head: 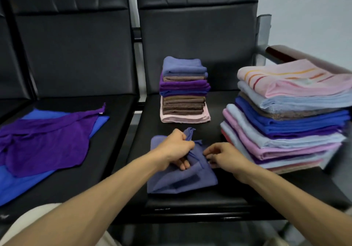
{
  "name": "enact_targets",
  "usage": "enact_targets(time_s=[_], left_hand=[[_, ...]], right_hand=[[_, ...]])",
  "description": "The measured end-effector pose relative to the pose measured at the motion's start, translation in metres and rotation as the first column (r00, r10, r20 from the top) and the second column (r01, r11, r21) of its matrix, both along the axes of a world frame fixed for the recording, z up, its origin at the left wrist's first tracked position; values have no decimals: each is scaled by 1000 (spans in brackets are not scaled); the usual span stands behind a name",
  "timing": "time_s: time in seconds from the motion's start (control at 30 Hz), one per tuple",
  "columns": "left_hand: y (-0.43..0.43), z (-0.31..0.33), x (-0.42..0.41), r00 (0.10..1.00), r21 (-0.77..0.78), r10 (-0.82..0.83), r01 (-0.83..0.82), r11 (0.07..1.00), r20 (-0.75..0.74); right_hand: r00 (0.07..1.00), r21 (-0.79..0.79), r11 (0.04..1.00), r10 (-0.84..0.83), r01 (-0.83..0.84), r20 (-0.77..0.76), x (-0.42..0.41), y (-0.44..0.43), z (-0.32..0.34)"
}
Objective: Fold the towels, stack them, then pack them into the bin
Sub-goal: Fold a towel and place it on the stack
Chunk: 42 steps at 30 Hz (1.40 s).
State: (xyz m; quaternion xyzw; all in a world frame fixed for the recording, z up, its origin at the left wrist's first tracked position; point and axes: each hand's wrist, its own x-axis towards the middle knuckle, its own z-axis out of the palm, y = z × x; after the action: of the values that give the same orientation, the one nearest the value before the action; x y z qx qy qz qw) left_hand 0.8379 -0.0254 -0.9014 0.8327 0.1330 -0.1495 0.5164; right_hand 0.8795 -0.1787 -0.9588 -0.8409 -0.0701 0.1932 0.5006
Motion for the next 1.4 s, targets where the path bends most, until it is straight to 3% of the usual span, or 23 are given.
enact_targets(time_s=[0.23, 0.4, 0.47, 0.5, 0.57, 0.67, 0.77, 0.83, 0.9, 1.0, 1.1, 1.23, 1.33, 1.4], left_hand=[[-21, -21, 6, 998, -24, -34, 33, 999, -45], [-11, -11, 2, 994, -226, -74, 54, 973, -82], [5, -9, 2, 996, -75, -94, 94, 993, 3], [15, -6, 3, 988, 107, -139, 132, 985, 64], [40, -2, -2, 967, 462, -225, 147, 875, 118], [71, 2, -13, 976, 613, -202, 108, 783, 85], [82, 0, -26, 976, 663, -171, 215, 717, -133], [83, -6, -31, 970, 671, -166, 244, 700, -179], [82, -11, -33, 982, 652, -146, 191, 734, -123], [82, -14, -31, 997, 577, -74, 62, 815, -3], [80, -5, -29, 980, 281, 107, -152, 948, 168], [73, 16, -16, 884, -13, 291, -308, 951, 366], [74, 40, 6, 810, -246, 367, -282, 927, 457], [79, 55, 23, 773, -279, 344, -223, 934, 533]], right_hand=[[988, 128, 992, -3, 23, -153, 1, -6, 2], [987, 130, 991, 0, 21, -161, -4, -6, 13], [998, -144, 988, 52, -45, 44, -5, -9, 18], [981, -323, 944, 118, -64, 153, -6, -10, 22], [946, -576, 814, 242, -77, 217, -14, -8, 26], [934, -675, 731, 303, -99, 190, -20, -2, 21], [954, -612, 782, 259, -117, 149, -18, 4, 18], [962, -569, 810, 248, -139, 117, -16, 8, 19], [964, -516, 844, 239, -146, 120, -15, 13, 16], [970, -278, 960, 101, -36, 222, -14, 21, 15], [949, -57, 998, -18, 38, 315, -11, 25, 24], [883, 137, 986, -144, 92, 446, 6, 29, 47], [828, 249, 961, -237, 123, 508, 29, 35, 79], [788, 285, 948, -281, 139, 548, 47, 41, 99]])
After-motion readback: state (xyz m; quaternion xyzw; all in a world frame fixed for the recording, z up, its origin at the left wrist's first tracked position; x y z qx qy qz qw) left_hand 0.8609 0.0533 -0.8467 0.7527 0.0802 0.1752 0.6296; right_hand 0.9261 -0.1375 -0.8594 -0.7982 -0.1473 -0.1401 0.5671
